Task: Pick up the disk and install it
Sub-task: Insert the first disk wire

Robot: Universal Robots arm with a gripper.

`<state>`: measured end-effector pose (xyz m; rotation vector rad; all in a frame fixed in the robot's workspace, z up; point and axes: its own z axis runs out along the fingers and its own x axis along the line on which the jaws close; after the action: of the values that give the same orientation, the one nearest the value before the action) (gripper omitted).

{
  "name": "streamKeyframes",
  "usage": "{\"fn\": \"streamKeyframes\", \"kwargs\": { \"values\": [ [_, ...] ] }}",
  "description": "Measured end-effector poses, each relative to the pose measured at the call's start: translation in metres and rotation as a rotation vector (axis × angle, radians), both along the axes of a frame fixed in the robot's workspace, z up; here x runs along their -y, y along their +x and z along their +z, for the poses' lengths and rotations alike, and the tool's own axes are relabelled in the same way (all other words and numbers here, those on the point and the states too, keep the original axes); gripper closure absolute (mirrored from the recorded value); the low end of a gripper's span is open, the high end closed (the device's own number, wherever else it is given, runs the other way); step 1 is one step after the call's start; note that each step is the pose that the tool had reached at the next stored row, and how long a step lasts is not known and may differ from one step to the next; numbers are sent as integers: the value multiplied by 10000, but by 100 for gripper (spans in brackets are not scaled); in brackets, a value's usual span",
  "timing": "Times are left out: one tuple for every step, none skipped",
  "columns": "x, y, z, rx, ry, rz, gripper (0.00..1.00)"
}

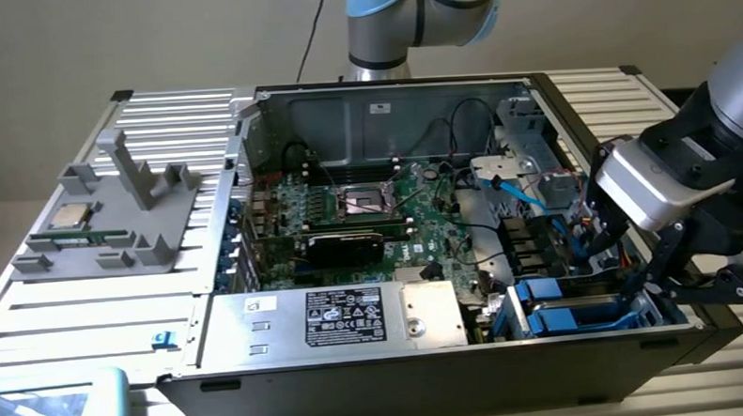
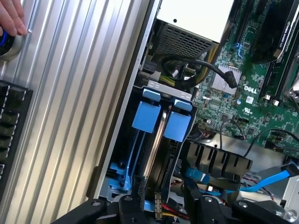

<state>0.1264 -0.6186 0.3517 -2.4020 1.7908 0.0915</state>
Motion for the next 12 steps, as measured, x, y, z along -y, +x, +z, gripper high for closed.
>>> {"fn": "streamKeyframes", "kwargs": {
  "values": [
    [8, 4, -12, -7, 27, 11, 54],
    [18, 8, -23, -17, 44, 21, 54],
    [26, 12, -30, -31, 57, 30, 54],
    [32, 14, -34, -50, 67, 38, 54],
    [36, 14, -35, -56, 75, 41, 54],
    [40, 14, -35, -56, 84, 41, 54],
    [44, 15, -36, -56, 87, 42, 54],
    [50, 17, -35, -56, 94, 44, 54],
    [60, 17, -36, -56, 120, 43, 54],
    [69, 19, -38, -56, 151, 43, 54],
    [75, 21, -39, -56, 174, 44, 54],
    [78, 22, -39, -56, 199, 45, 54]
  ]
}}
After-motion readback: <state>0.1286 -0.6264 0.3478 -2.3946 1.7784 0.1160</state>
